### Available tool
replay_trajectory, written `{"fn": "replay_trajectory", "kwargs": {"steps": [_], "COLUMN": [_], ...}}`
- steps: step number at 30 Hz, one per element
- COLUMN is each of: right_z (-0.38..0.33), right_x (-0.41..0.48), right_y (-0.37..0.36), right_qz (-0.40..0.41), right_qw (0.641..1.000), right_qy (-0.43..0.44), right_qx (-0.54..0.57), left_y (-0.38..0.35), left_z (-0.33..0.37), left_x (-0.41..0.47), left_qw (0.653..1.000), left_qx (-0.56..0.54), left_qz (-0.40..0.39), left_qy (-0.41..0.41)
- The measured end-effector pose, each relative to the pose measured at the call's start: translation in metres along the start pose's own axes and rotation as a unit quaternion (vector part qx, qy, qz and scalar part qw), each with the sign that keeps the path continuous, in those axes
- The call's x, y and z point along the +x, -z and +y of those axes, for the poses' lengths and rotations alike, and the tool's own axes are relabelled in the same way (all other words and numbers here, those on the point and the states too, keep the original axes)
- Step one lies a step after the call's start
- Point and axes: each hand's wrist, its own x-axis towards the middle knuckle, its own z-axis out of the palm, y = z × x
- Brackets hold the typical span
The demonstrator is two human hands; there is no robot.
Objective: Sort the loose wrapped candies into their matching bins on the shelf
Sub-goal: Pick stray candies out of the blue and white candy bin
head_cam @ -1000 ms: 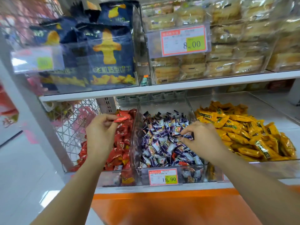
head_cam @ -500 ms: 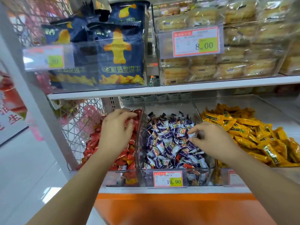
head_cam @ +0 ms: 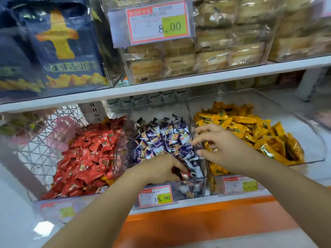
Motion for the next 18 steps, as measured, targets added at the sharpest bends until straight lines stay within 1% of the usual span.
{"fn": "replay_trajectory", "kwargs": {"steps": [5, 11, 13, 15, 17, 18], "right_z": [0.004, 0.004, 0.003, 0.002, 0.001, -0.001], "right_x": [0.004, 0.006, 0.007, 0.008, 0.009, 0.01], "right_y": [0.0, -0.001, -0.001, -0.002, -0.003, -0.005], "right_qz": [-0.009, -0.014, -0.015, -0.015, -0.008, -0.003], "right_qw": [1.0, 1.0, 1.0, 1.0, 1.0, 1.0], "right_qy": [0.004, 0.0, 0.0, -0.001, -0.001, -0.002], "right_qx": [0.008, -0.003, -0.007, -0.014, -0.023, -0.031], "left_y": [-0.007, -0.005, 0.002, 0.01, 0.018, 0.022], "left_z": [-0.002, -0.004, -0.003, -0.003, -0.003, -0.004], "left_x": [0.013, 0.01, -0.001, -0.017, -0.036, -0.047], "left_qw": [0.999, 0.992, 0.986, 0.975, 0.956, 0.941], "left_qx": [-0.03, -0.097, -0.119, -0.141, -0.158, -0.165], "left_qz": [0.013, 0.079, 0.117, 0.173, 0.246, 0.294], "left_qy": [-0.001, -0.003, -0.006, -0.003, 0.004, 0.011]}}
